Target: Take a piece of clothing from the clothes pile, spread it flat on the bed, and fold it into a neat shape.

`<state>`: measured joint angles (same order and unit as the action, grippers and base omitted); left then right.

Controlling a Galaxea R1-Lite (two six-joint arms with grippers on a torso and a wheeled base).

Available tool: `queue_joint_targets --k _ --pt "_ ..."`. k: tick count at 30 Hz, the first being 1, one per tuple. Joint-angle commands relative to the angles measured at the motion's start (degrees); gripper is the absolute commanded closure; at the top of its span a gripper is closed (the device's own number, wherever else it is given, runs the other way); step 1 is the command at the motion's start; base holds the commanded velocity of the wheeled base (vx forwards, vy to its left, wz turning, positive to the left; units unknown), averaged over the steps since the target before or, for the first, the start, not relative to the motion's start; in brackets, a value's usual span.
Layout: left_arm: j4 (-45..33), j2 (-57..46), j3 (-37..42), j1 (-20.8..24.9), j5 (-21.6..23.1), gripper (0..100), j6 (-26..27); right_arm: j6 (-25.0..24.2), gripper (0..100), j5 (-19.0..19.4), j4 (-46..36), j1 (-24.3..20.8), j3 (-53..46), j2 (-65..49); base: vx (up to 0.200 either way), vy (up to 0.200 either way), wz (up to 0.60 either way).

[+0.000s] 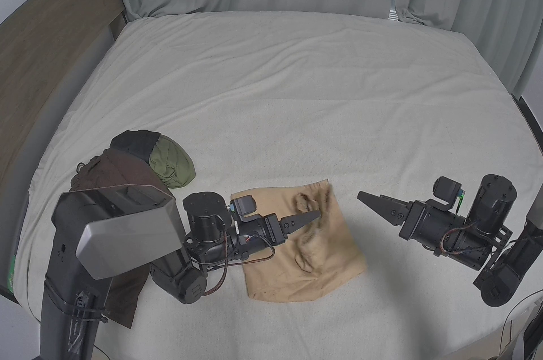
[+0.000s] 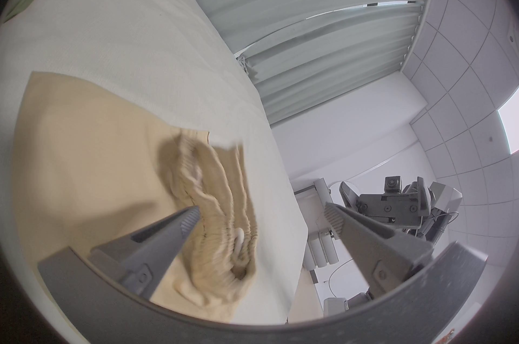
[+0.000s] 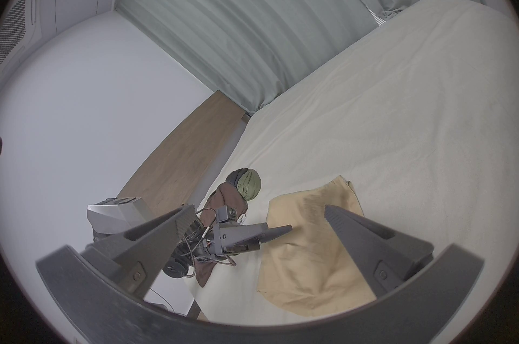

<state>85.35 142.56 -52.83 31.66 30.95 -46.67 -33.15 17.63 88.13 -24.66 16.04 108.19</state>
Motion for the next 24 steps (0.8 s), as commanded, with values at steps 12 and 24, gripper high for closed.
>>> queue_joint_targets --k 12,24 --pt "0.8 -4.6 4.1 -4.0 -1.9 0 3.2 0.3 0 -0.1 0.0 -0.4 -0.8 2.6 0.000 0.000 0.00" --pt "3.2 -15.5 16.2 -11.5 0.2 0 8.4 0.2 0 -0.3 0.0 -0.8 -1.2 3.4 0.000 0.000 0.00"
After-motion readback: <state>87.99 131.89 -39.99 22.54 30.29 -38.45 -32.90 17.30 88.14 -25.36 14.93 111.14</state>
